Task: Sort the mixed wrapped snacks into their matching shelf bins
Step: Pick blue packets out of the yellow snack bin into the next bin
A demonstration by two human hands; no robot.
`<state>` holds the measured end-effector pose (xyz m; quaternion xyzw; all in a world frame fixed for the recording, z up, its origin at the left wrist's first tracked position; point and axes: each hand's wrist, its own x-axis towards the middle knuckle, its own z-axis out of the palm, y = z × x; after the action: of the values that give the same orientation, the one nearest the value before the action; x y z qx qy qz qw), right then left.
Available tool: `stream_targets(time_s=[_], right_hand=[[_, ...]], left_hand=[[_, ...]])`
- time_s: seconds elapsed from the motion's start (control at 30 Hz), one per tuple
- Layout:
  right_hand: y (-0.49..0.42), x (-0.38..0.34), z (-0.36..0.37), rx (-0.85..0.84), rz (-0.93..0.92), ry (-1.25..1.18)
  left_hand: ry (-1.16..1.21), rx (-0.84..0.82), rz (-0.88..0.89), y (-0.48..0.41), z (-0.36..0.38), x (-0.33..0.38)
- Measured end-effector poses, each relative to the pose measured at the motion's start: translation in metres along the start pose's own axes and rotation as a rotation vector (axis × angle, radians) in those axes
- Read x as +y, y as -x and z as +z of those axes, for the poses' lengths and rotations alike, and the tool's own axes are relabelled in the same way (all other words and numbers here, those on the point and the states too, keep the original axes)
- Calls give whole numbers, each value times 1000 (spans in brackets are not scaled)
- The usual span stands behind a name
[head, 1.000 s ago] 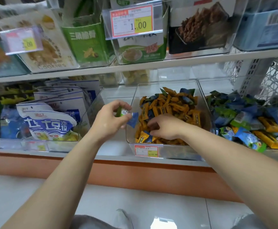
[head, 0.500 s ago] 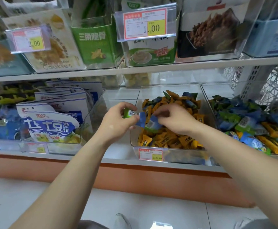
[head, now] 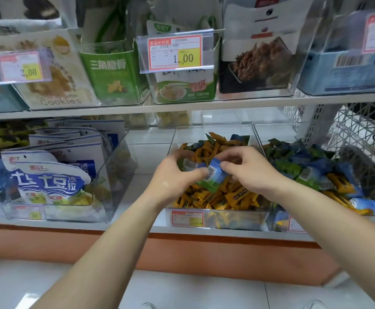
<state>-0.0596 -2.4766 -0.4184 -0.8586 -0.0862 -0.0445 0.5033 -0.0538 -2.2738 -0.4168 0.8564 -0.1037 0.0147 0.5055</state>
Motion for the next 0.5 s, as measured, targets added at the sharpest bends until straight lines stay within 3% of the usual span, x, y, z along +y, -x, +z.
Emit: stream_targets(time_s=[0.1,0.23,0.37,0.5], right_hand=[[3,2,-5,59,-35,-37],[7,8,-21,111,-20,-42],[16,15,-43,-127,112,-262],[21,24,-65,-30,127,-451]], left_hand=[[-1,-98,70,2,22,9],[139,-75,88,-2,44,17],[293,-23,90,-11,63,24],[114,-23,228,-17,85,37]])
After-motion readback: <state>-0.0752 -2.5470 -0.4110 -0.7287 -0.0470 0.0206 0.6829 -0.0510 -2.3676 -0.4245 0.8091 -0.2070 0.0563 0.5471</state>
